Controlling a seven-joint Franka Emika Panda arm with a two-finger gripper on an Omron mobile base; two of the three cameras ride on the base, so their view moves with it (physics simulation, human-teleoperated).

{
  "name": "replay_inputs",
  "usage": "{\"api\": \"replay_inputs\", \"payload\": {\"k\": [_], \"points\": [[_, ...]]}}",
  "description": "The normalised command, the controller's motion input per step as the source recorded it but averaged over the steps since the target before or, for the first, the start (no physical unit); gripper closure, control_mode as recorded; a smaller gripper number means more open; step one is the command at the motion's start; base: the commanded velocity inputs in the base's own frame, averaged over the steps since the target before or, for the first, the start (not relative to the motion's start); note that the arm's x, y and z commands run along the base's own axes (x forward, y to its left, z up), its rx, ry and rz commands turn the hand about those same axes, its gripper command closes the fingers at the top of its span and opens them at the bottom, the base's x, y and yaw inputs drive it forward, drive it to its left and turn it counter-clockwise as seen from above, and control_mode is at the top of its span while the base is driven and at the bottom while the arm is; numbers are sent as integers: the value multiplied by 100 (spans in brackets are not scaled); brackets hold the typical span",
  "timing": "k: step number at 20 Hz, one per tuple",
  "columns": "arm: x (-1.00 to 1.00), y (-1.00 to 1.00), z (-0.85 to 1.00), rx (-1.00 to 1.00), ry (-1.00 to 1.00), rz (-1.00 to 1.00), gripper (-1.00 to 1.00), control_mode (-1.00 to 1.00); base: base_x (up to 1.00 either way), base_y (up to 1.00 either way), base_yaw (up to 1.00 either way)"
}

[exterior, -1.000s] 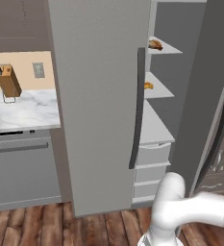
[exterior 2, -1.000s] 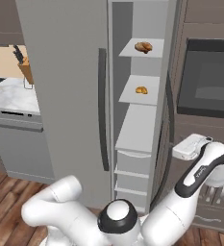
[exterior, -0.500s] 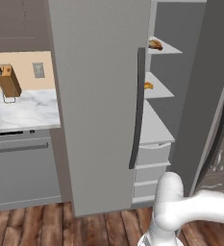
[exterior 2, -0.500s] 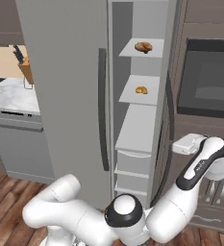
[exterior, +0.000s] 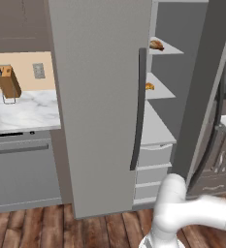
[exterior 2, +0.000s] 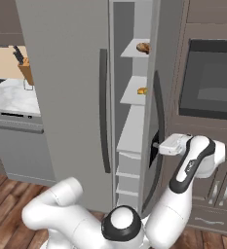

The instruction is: There's a chicken drumstick in the fridge that needs to be moved to the freezer for freezing. Pick up the chicken drumstick from the fridge, place it on any shelf in the freezer, and close the fridge and freezer doors when done.

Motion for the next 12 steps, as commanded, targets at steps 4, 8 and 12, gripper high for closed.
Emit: {"api": "replay_inputs", "payload": {"k": [4, 8, 12], "points": [[0, 100, -8, -1, -6, -8, -100, -100, 0, 0, 0], [0, 100, -1, 0, -11, -12, -100, -100, 0, 0, 0], [0, 100, 0, 0, -9, -17, -100, -100, 0, 0, 0]]}}
